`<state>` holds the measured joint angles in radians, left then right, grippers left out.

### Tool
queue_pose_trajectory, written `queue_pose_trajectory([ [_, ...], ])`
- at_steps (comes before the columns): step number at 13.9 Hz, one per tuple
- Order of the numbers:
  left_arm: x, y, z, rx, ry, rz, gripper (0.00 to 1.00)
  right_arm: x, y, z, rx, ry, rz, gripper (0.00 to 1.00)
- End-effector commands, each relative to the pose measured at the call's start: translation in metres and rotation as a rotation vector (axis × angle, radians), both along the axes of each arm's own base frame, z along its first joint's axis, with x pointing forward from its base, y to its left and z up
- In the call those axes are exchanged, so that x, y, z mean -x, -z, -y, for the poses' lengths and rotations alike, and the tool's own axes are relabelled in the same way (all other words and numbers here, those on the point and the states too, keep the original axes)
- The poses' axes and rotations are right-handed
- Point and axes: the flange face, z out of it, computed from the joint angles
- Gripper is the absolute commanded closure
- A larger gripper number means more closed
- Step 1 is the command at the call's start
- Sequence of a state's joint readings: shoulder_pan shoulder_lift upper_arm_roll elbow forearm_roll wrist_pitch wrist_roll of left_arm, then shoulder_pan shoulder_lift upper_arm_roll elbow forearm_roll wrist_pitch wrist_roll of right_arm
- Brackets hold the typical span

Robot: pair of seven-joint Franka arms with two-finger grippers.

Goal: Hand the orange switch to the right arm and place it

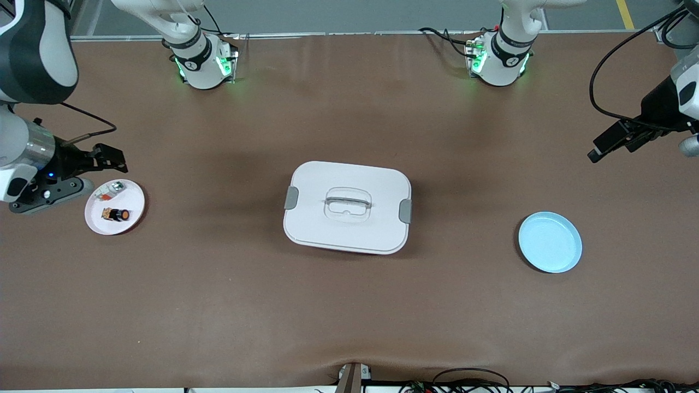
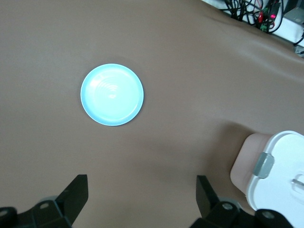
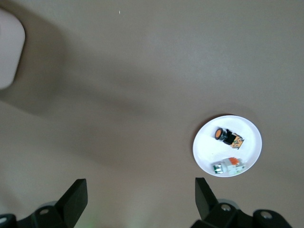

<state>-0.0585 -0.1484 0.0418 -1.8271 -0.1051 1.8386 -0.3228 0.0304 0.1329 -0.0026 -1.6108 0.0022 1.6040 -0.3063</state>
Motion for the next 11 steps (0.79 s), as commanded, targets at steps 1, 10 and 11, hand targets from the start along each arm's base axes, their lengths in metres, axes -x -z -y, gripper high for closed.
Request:
queue_pose_trajectory([
  [1, -0.002, -0.005, 0.007, -0.005, -0.012, -0.023, 0.0, -0.003, -0.015, -0.022, -0.007, 0.066, 0.012, 0.0],
  [10, 0.006, 0.001, 0.05, -0.03, 0.073, -0.084, 0.0, -0.001, -0.041, -0.044, -0.034, 0.277, 0.014, 0.0],
  [11, 0.009, 0.002, 0.06, -0.035, 0.095, -0.098, 0.0, -0.001, -0.042, -0.045, -0.028, 0.283, 0.012, 0.0],
])
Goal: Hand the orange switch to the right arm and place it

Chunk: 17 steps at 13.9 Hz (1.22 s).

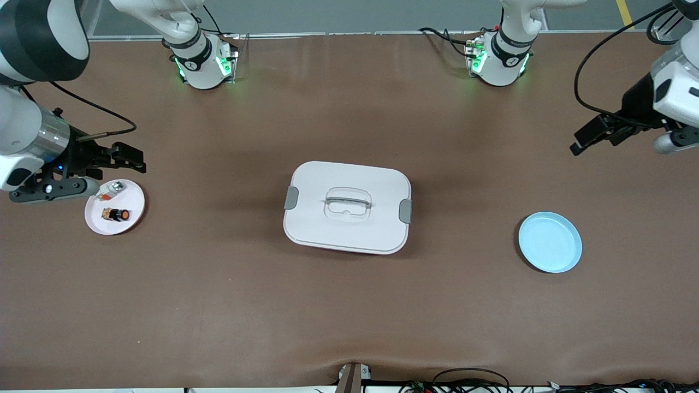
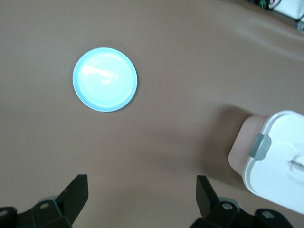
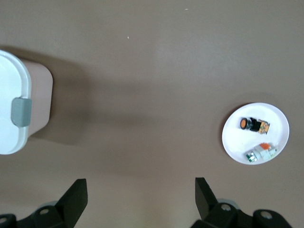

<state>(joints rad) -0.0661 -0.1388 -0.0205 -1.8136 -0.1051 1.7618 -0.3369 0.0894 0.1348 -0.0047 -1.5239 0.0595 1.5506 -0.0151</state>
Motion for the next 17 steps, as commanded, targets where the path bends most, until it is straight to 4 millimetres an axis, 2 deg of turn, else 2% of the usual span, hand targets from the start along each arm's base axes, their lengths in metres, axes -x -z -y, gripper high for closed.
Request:
queue_pose_trajectory([
  [1, 0.006, -0.003, 0.036, -0.03, 0.065, -0.033, 0.0, 0.0, -0.006, -0.004, -0.004, 0.045, -0.021, 0.0],
  [3, 0.01, 0.002, 0.055, -0.038, 0.107, -0.054, 0.0, -0.001, -0.02, 0.001, 0.0, 0.054, 0.002, 0.0],
  [5, 0.016, 0.005, 0.075, -0.047, 0.148, -0.076, 0.0, -0.002, -0.025, 0.006, 0.001, 0.063, 0.015, 0.0],
  [9, 0.008, 0.017, 0.073, -0.069, 0.175, -0.09, 0.0, -0.002, -0.035, 0.02, 0.029, 0.069, 0.027, 0.0],
  [11, 0.006, 0.017, 0.06, -0.101, 0.255, -0.084, 0.0, 0.002, -0.036, 0.023, 0.04, 0.07, 0.008, 0.0],
  [13, 0.0, 0.015, 0.031, -0.103, 0.24, -0.076, 0.0, 0.005, -0.037, 0.023, 0.045, 0.069, -0.008, 0.0],
  [15, 0.001, 0.003, -0.009, -0.113, 0.271, -0.052, 0.0, 0.008, -0.041, 0.023, 0.046, 0.067, -0.01, 0.0],
  [16, -0.001, 0.0, -0.021, -0.114, 0.278, -0.041, 0.0, 0.009, -0.042, 0.024, 0.046, 0.07, -0.011, 0.0],
  [17, -0.004, -0.006, -0.025, -0.114, 0.285, -0.028, 0.0, 0.012, -0.04, 0.024, 0.047, 0.066, -0.036, 0.0],
])
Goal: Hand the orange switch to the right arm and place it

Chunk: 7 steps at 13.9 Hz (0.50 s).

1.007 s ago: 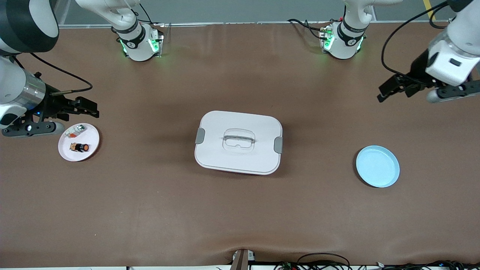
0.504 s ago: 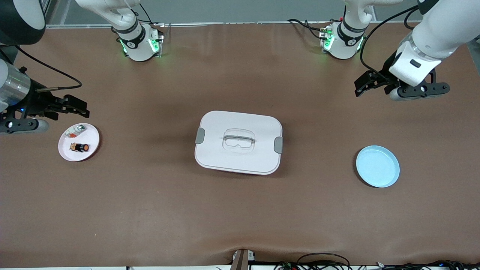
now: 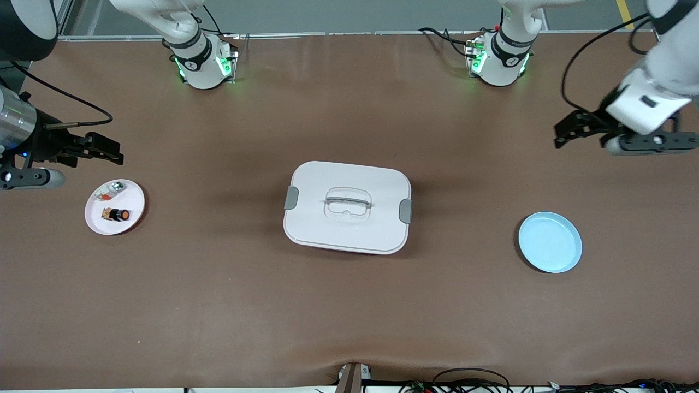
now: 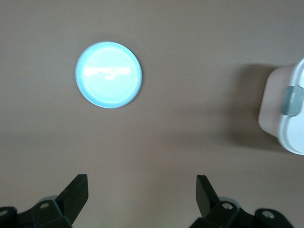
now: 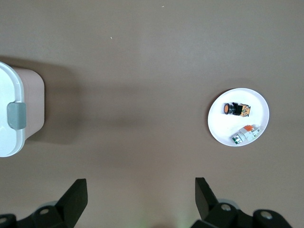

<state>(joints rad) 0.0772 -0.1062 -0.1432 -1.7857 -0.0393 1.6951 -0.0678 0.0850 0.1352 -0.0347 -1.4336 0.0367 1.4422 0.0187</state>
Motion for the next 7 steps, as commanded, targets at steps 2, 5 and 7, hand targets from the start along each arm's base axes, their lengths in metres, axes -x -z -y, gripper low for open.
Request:
queue_pose_trajectory([
  [2, -0.002, -0.022, -0.013, -0.014, 0.026, 0.033, 0.0, 0.009, -0.006, 0.003, 0.018, -0.011, -0.04, 0.0],
  [5, -0.006, -0.018, -0.014, -0.012, 0.012, 0.021, 0.0, 0.01, -0.005, 0.012, 0.019, -0.094, -0.056, 0.0],
  [7, -0.005, -0.018, -0.01, -0.014, 0.017, 0.02, 0.0, 0.012, -0.003, 0.025, 0.009, -0.1, -0.075, 0.0],
])
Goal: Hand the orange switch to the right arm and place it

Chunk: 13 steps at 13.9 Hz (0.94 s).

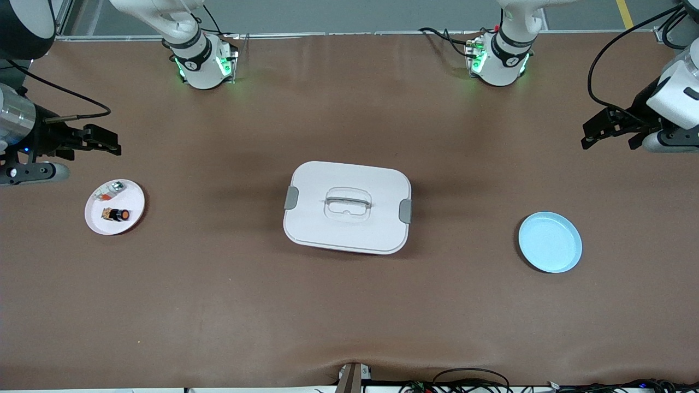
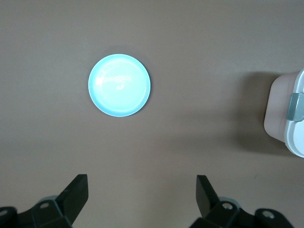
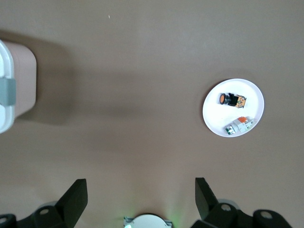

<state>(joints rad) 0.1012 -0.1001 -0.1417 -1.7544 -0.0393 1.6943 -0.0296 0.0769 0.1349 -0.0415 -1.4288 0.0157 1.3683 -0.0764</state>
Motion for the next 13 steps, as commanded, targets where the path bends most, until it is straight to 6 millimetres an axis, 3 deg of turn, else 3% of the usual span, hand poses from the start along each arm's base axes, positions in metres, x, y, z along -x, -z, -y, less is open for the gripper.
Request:
queue_pose_trajectory([
  [1, -0.001, -0.006, 0.004, -0.015, 0.005, -0.006, 0.0, 0.004, -0.008, 0.015, 0.0, -0.019, -0.007, 0.0],
  [5, -0.002, -0.005, 0.003, -0.015, 0.011, -0.009, 0.0, 0.006, -0.007, 0.014, 0.003, -0.024, -0.022, 0.0],
  [7, -0.005, 0.002, 0.002, -0.013, 0.011, -0.021, 0.0, 0.005, -0.019, 0.014, 0.003, -0.022, 0.007, 0.0],
  [10, -0.005, -0.001, 0.002, -0.013, 0.013, -0.016, 0.0, 0.004, -0.022, 0.009, 0.005, -0.03, 0.013, 0.0],
  [13, -0.004, -0.002, 0.016, -0.013, 0.031, -0.013, 0.0, 0.01, -0.019, 0.016, -0.002, -0.01, -0.036, 0.0],
])
